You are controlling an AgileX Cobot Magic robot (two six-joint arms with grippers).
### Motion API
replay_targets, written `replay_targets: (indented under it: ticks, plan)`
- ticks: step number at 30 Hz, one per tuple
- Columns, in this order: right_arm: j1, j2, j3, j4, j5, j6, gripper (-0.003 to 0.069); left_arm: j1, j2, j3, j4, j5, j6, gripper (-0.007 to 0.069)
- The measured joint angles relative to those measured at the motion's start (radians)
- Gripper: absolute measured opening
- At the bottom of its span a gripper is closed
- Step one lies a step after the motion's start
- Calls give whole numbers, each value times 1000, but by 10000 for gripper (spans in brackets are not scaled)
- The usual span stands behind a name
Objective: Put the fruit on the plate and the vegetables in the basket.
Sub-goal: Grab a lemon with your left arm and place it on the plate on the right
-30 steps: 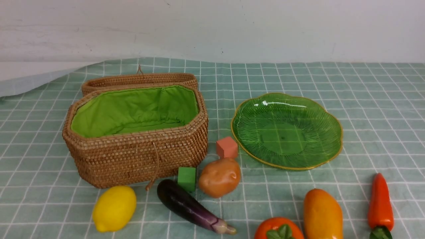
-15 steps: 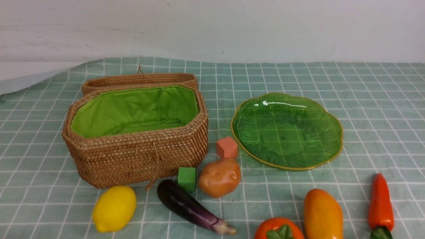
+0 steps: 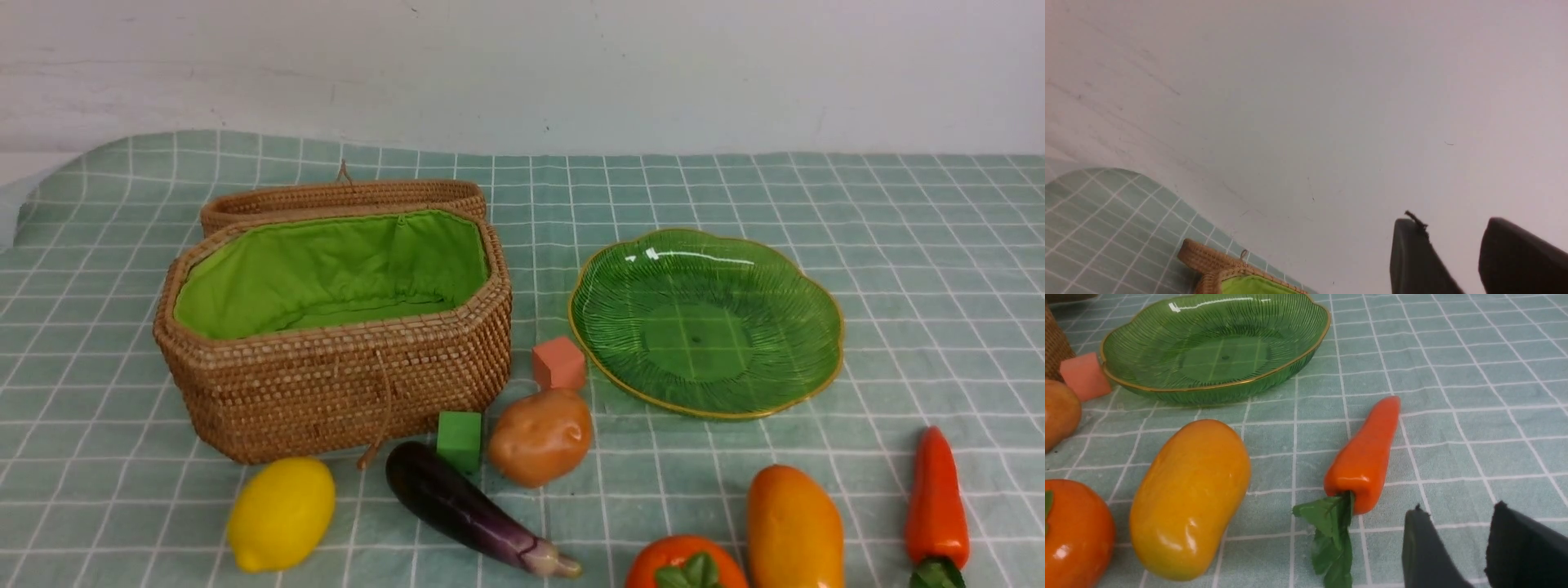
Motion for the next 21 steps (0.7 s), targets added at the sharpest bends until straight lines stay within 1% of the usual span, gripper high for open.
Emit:
replay_targets:
  ticks: [2,4,5,6,7,8,9,10,11,14,15,16,17,18,20,21]
  plan:
    - [0,0,0,0,0,0,240,0,109,-181,40,161,10,239]
    - [0,0,0,0,0,0,240,0,222,-305,57,329,18,239]
    - [0,0,0,0,0,0,240,0,234,-329,60,344,18,239]
    - [0,0,0,0,0,0,240,0,331,-413,76,469,33,239]
    - [0,0,0,0,0,0,240,-2,331,-413,78,481,35,239]
    - [0,0,0,0,0,0,240,-15,401,-453,107,544,52,239]
    - [0,0,0,0,0,0,240,-36,436,-471,142,568,60,239]
    - [0,0,0,0,0,0,240,-41,448,-473,148,573,63,239]
    - [0,0,0,0,0,0,240,-81,482,-477,201,576,66,239]
    - [0,0,0,0,0,0,240,-210,538,-478,305,592,69,239]
    - [0,0,0,0,0,0,240,-218,538,-478,310,592,69,239]
    - [0,0,0,0,0,0,240,-249,557,-478,328,612,69,239]
    - [0,0,0,0,0,0,240,-302,589,-478,344,663,61,239]
    - [0,0,0,0,0,0,240,-334,623,-478,346,701,47,239]
    - [0,0,0,0,0,0,240,-372,696,-478,346,760,15,239]
    - [0,0,0,0,0,0,240,-372,704,-478,346,763,13,239]
